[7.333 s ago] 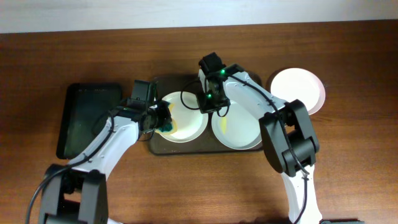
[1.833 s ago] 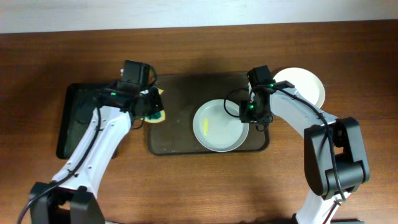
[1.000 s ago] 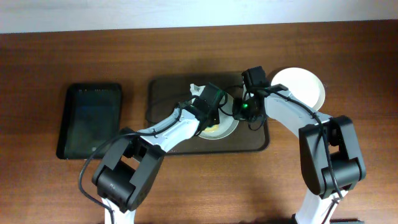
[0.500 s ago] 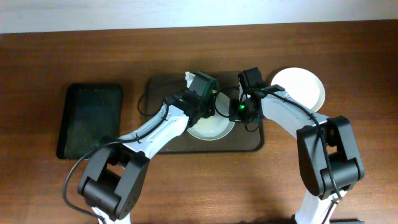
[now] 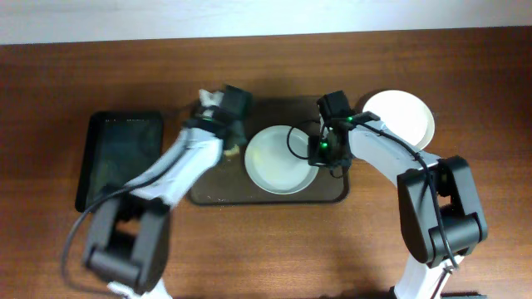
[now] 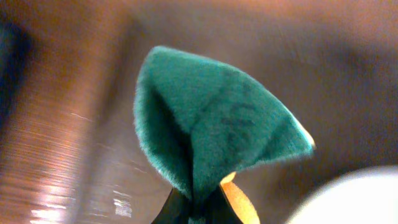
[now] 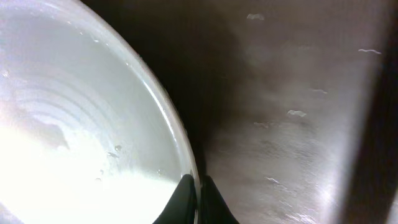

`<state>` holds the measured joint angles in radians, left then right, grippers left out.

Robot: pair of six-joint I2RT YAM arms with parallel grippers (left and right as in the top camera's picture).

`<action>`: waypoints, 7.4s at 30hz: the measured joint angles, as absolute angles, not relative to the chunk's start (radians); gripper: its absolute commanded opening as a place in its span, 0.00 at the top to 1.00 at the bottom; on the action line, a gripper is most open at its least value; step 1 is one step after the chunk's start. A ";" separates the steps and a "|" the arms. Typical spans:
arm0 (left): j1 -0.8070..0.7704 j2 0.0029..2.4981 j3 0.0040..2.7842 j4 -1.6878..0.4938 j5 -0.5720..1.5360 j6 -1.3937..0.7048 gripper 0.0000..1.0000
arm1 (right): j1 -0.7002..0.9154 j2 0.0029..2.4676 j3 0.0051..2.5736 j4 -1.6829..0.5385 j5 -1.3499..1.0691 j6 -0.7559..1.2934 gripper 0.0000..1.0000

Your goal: Clean dirty plates on tray and stack at the side

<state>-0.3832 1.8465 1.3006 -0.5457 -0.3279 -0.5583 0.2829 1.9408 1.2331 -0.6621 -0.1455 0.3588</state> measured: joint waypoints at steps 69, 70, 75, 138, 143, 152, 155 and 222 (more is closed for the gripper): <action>-0.496 1.977 1.236 -0.405 -0.371 -0.540 1.00 | 0.358 1.916 1.122 -0.385 -0.199 0.461 0.96; -0.498 1.962 1.234 -0.405 -0.401 -0.538 1.00 | 0.360 1.916 1.122 -0.387 -0.197 0.459 0.96; -0.409 1.749 1.230 -0.416 -0.600 -0.538 1.00 | 0.357 1.916 1.127 -0.404 -0.181 0.408 0.96; 0.181 1.669 1.209 -0.621 -0.145 -0.678 0.01 | -0.361 1.783 1.180 -0.491 -0.115 0.385 0.01; 0.181 1.669 1.209 -0.620 -0.145 -0.678 0.01 | -0.358 1.534 1.181 -0.763 -0.204 0.355 0.01; 0.181 1.669 1.209 -0.623 -0.145 -0.678 0.00 | -0.148 0.873 1.182 -1.350 -0.227 0.329 0.02; 0.181 1.669 1.209 -0.622 -0.145 -0.678 0.01 | -0.143 0.826 1.177 -1.460 -0.227 0.328 0.02; 0.181 1.669 1.209 -0.622 -0.145 -0.678 0.01 | -0.010 0.012 0.012 -0.075 -0.007 -0.030 0.02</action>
